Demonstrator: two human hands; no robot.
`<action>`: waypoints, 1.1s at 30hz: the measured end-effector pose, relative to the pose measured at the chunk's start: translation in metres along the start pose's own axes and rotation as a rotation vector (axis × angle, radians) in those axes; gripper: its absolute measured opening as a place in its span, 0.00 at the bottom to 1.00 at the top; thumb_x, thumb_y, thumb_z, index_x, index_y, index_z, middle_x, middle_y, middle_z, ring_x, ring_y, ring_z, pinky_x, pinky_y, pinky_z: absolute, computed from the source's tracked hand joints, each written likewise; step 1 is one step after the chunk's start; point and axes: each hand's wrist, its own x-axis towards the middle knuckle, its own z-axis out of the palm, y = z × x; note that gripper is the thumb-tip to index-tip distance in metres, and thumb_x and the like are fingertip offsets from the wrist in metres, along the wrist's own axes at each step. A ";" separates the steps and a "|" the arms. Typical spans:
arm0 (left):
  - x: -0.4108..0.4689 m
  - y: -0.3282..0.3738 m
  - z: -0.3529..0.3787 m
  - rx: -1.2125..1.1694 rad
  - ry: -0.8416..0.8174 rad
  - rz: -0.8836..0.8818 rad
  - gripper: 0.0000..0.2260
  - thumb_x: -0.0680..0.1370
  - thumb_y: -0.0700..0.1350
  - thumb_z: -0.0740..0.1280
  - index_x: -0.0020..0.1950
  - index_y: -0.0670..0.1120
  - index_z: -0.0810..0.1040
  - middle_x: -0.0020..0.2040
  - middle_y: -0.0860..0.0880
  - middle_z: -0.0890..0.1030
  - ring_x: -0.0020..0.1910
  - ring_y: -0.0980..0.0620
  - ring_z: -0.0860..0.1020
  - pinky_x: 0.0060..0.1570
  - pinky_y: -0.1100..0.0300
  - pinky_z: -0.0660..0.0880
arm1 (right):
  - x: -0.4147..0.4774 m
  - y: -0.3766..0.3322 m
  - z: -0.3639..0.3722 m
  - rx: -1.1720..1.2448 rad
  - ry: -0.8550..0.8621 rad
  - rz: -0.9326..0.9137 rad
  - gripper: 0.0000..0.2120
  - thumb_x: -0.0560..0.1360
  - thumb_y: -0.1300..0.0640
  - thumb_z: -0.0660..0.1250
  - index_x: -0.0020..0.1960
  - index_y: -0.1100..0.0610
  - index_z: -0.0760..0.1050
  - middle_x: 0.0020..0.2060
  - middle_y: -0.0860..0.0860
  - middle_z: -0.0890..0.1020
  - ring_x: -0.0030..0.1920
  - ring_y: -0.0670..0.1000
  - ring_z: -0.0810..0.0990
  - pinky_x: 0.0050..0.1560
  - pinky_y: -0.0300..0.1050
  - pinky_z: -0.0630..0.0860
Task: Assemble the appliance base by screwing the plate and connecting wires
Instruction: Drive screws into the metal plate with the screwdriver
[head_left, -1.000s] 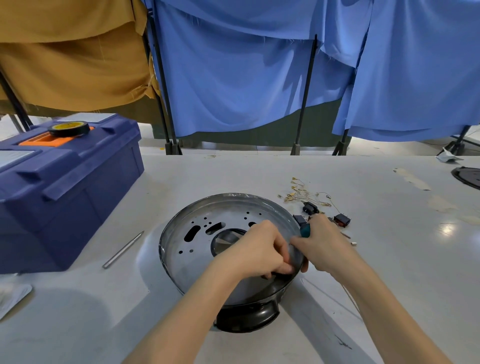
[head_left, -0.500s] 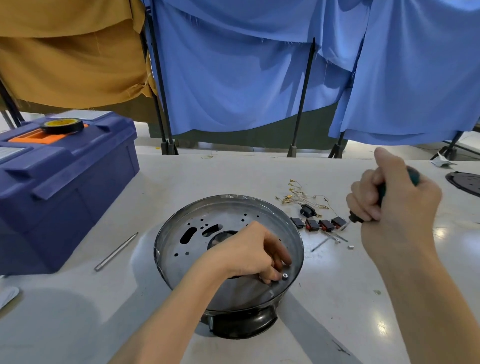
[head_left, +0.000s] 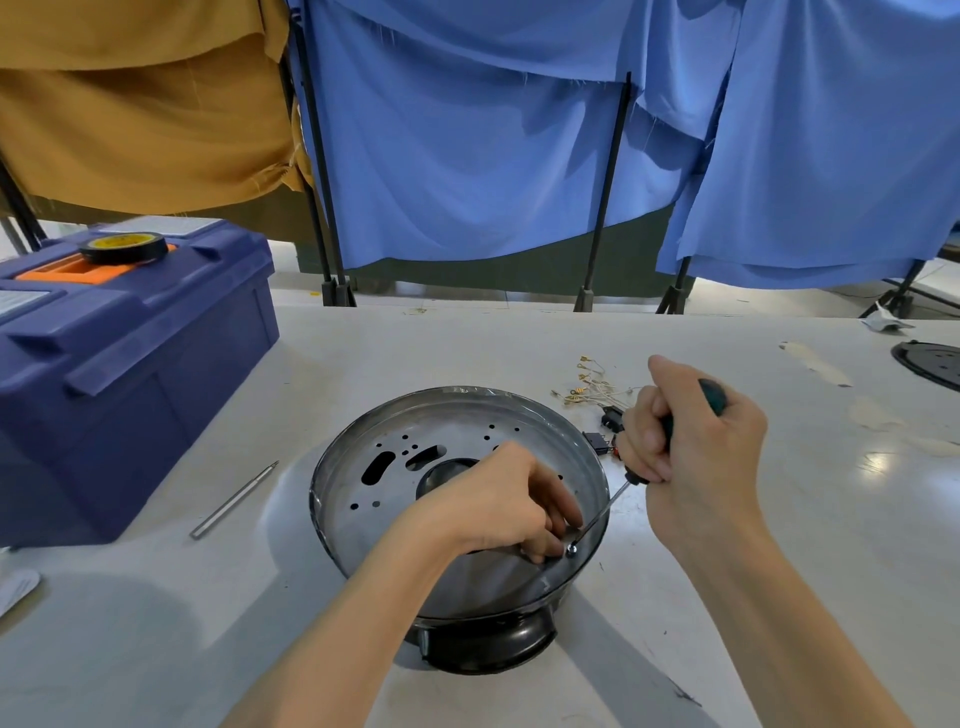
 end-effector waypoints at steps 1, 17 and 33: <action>0.000 0.000 0.000 0.003 0.001 0.001 0.12 0.71 0.24 0.68 0.50 0.36 0.82 0.35 0.47 0.78 0.29 0.57 0.78 0.33 0.65 0.77 | 0.000 0.000 0.000 0.000 -0.002 0.005 0.23 0.78 0.64 0.63 0.25 0.56 0.64 0.18 0.53 0.64 0.18 0.47 0.56 0.23 0.34 0.57; -0.018 0.003 -0.007 -0.071 -0.014 0.116 0.14 0.73 0.32 0.71 0.57 0.42 0.79 0.46 0.47 0.81 0.44 0.53 0.80 0.50 0.52 0.80 | -0.008 -0.013 0.006 -0.095 -0.524 0.062 0.13 0.76 0.57 0.62 0.48 0.64 0.82 0.33 0.59 0.78 0.33 0.57 0.78 0.37 0.44 0.76; -0.025 0.014 0.002 -0.484 0.067 0.424 0.06 0.79 0.38 0.66 0.52 0.45 0.81 0.46 0.46 0.86 0.48 0.48 0.84 0.49 0.62 0.79 | -0.007 -0.017 0.006 -0.200 -0.643 -0.035 0.12 0.76 0.58 0.67 0.58 0.60 0.80 0.52 0.56 0.85 0.51 0.58 0.84 0.46 0.45 0.81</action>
